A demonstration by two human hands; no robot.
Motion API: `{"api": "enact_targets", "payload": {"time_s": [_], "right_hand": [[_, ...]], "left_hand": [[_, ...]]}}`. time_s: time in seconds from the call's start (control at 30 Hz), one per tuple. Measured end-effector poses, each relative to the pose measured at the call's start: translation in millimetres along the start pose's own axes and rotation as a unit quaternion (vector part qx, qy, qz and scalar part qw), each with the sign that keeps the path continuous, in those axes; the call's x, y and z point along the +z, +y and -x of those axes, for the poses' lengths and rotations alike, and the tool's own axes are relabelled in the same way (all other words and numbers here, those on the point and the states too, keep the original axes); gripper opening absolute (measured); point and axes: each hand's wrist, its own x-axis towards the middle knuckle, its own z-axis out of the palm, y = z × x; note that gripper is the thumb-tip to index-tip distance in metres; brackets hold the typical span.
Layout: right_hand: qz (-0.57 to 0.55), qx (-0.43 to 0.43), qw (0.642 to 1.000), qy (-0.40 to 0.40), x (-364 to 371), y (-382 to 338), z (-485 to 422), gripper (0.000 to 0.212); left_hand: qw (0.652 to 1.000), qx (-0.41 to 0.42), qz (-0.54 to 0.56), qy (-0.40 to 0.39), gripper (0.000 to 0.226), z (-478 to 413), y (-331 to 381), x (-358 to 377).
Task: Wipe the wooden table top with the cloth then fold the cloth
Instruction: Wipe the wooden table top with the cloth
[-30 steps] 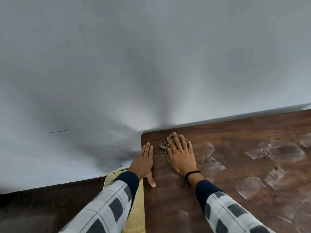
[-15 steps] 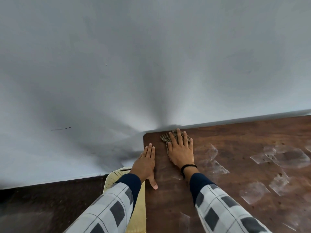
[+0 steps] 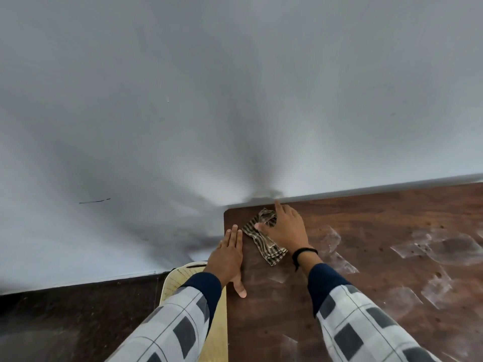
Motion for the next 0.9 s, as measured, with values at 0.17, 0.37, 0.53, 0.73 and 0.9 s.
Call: {"api": "enact_targets", "payload": {"time_s": [0.17, 0.37, 0.53, 0.73, 0.9], "right_hand": [[0.036, -0.025, 0.998, 0.034, 9, -13, 3, 0.061], [0.101, -0.111, 0.985, 0.087, 20, -26, 23, 0.048], [0.062, -0.074, 0.986, 0.135, 31, -16, 32, 0.053], [0.147, -0.102, 0.984, 0.022, 59, -9, 33, 0.069], [0.122, -0.060, 0.990, 0.026, 51, -12, 11, 0.056]], "left_hand": [[1.000, -0.003, 0.003, 0.002, 0.167, -1, 0, 1], [1.000, 0.005, 0.003, 0.004, 0.167, -1, -3, 1], [1.000, 0.009, 0.014, 0.012, 0.165, 0, -4, 2], [0.999, 0.011, 0.042, 0.024, 0.165, 0, -8, 5], [0.998, 0.016, 0.048, 0.030, 0.169, -1, -8, 6]]}}
